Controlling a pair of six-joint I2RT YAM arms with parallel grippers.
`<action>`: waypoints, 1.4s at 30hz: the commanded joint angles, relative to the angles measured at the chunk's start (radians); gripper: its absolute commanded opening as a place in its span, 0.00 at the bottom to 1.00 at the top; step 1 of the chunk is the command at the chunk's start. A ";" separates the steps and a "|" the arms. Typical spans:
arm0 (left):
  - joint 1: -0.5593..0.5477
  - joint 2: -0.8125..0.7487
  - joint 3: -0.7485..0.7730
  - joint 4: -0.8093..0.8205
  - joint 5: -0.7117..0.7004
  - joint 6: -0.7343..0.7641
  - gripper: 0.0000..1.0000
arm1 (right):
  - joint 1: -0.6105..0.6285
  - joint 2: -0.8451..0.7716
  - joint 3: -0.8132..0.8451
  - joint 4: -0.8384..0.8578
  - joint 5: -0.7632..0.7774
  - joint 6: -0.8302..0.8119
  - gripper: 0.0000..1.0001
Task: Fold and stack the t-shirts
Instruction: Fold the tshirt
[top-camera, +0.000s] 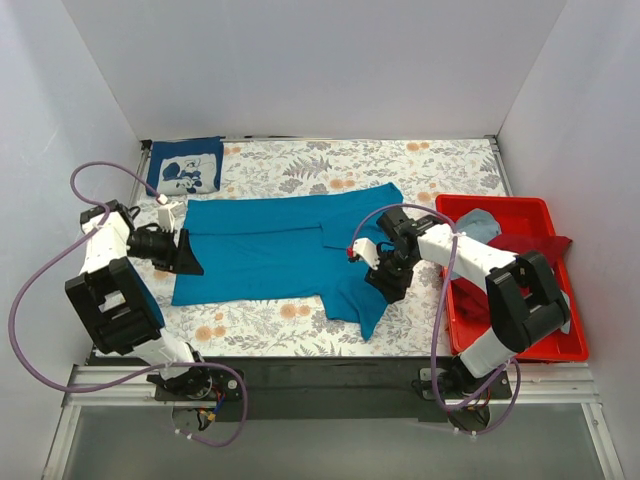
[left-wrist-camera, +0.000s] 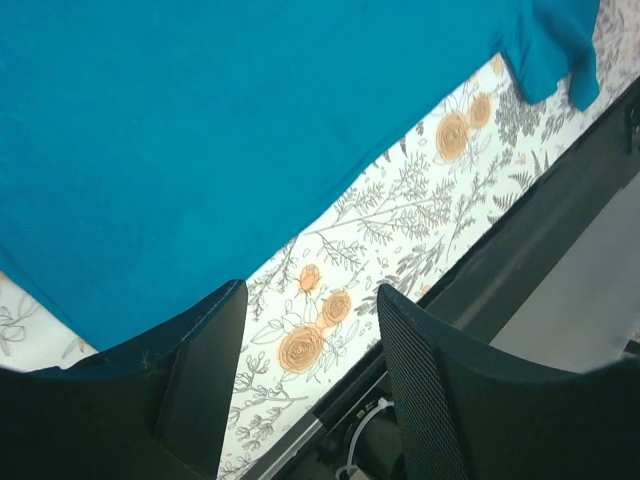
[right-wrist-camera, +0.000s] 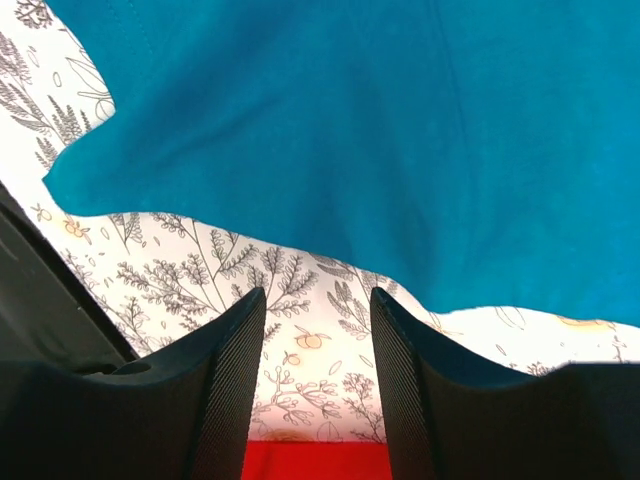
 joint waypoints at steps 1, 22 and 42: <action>0.005 -0.091 -0.034 -0.008 -0.014 0.065 0.53 | 0.033 -0.030 -0.038 0.113 0.058 0.040 0.52; 0.005 -0.071 -0.066 0.073 -0.034 0.038 0.50 | 0.073 0.013 -0.068 0.216 0.167 0.093 0.50; 0.004 -0.059 -0.204 0.195 -0.302 0.657 0.38 | 0.076 0.066 -0.108 0.227 0.179 0.079 0.01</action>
